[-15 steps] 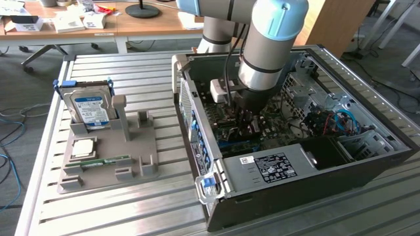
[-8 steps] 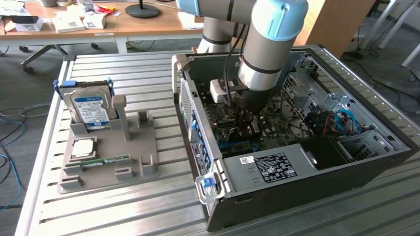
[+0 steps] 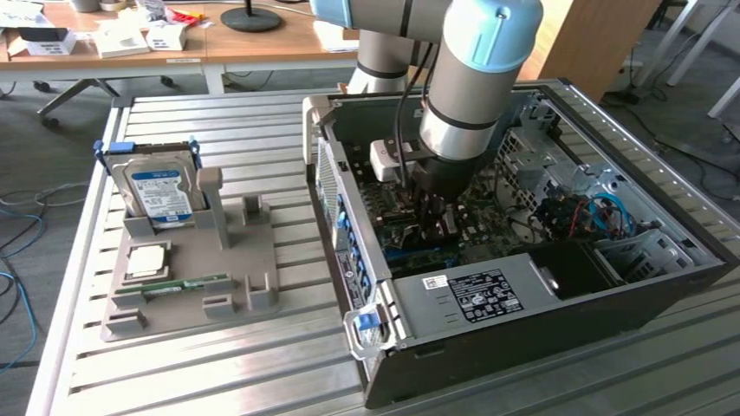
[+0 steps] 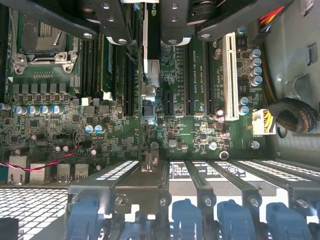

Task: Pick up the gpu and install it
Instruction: 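Insert the gpu into the slot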

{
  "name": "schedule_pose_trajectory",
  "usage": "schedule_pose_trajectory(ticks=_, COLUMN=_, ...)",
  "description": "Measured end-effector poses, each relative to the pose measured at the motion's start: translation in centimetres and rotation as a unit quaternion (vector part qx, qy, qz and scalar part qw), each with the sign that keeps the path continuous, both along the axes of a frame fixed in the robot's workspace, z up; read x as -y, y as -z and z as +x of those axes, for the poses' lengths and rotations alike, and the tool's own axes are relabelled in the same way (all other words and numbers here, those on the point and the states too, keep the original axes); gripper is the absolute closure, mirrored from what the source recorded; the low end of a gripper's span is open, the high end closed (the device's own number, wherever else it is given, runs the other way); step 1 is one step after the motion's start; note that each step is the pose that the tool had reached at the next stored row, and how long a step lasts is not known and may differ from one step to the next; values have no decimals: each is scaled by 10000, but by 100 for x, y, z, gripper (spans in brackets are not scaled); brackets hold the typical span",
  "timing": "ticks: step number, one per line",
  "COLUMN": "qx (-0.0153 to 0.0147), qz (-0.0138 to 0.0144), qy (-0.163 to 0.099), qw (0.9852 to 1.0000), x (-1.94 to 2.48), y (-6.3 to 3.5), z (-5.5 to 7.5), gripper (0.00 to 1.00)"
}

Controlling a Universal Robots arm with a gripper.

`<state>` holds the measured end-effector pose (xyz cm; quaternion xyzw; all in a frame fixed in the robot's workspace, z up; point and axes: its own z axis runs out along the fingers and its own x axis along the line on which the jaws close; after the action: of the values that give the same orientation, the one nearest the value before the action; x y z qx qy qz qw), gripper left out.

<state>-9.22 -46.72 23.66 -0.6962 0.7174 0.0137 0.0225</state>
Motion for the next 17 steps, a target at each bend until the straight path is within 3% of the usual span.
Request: schedule_pose_trajectory(ticks=17, qx=1, qz=4, qy=0, qw=10000, x=-3, y=17, z=-7, gripper=74)
